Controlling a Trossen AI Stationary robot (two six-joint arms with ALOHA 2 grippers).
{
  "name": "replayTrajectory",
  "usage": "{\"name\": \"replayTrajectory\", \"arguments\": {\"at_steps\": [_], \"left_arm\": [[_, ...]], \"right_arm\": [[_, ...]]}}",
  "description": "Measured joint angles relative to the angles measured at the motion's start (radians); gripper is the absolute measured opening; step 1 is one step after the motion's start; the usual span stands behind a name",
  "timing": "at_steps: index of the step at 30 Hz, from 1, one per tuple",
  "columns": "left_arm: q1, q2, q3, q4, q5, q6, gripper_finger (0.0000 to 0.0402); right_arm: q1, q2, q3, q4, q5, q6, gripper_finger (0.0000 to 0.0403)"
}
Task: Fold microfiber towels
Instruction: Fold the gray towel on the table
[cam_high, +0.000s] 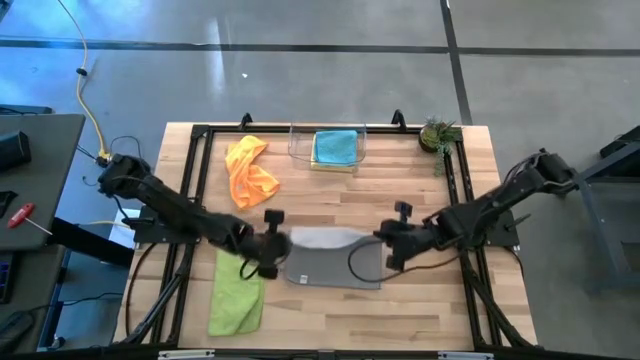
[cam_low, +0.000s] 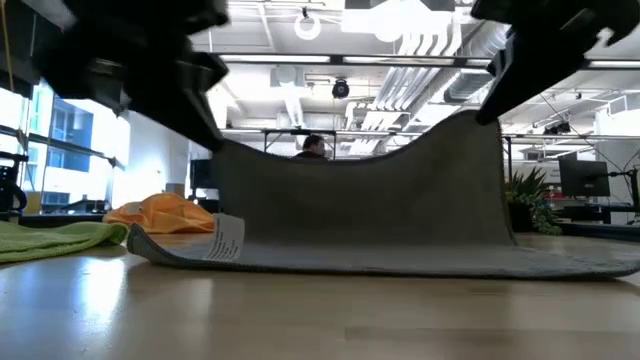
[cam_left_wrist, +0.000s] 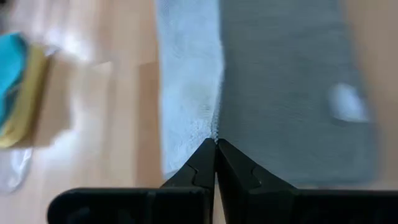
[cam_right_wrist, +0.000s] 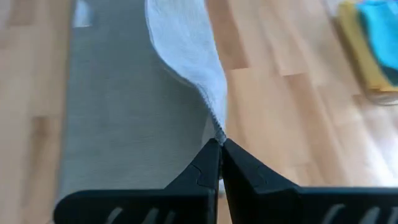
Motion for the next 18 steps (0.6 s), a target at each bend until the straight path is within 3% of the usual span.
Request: {"name": "replayTrajectory", "arguments": {"at_steps": [6,18], "left_arm": [[-0.109,0.0,-0.003,0.005,-0.021,-0.046,0.0],[-0.176,0.083,-0.003,0.064,0.012,-0.093,0.0]], "right_arm": [[0.092,0.037,0.0,0.075,0.005,0.022,0.0002],[0.168,0.164,0.0,0.085,-0.032,0.019,0.0002]]}}
